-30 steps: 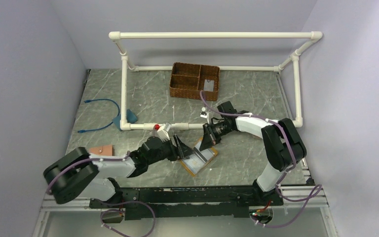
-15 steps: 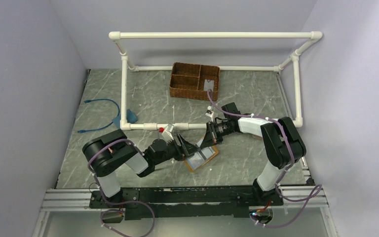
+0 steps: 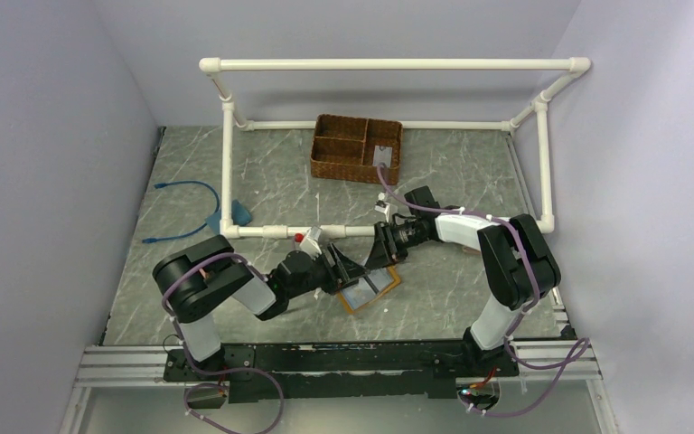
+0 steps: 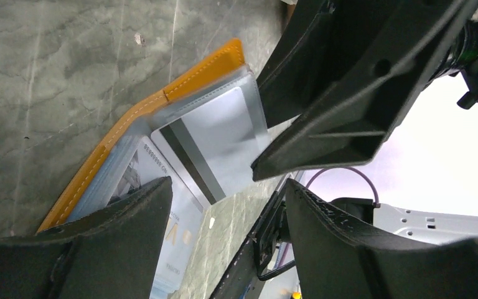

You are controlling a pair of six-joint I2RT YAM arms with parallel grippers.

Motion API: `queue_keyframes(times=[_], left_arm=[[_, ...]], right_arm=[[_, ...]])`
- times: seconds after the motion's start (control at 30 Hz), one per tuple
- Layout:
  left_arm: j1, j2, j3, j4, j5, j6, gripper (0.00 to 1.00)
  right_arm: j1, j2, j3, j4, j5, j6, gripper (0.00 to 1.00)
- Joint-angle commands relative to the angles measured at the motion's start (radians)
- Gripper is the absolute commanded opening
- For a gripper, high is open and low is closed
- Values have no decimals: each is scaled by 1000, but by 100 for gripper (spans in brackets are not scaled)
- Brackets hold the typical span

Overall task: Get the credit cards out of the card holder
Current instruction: Remove the credit card from the card holder.

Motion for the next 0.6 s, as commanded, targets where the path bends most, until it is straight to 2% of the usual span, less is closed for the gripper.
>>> queue_keyframes(times=[0.0, 0.1, 0.2, 0.4, 0.5, 0.57], left_arm=[[-1, 46, 1, 36, 4, -30, 72], [-1, 58, 4, 38, 7, -33, 72], [-1, 44, -1, 16, -5, -28, 71], [-1, -38, -2, -122, -42, -3, 71], [0, -61, 2, -170, -52, 5, 71], [-1, -58, 1, -168, -53, 3, 70]], right_arm=[[21, -10, 54, -39, -58, -65, 46], [45, -12, 69, -69, -48, -98, 51], [49, -11, 76, -82, 3, -111, 48], [48, -1, 94, -112, 50, -125, 22], [47, 0, 98, -120, 71, -133, 0], [46, 2, 103, -132, 85, -137, 0]])
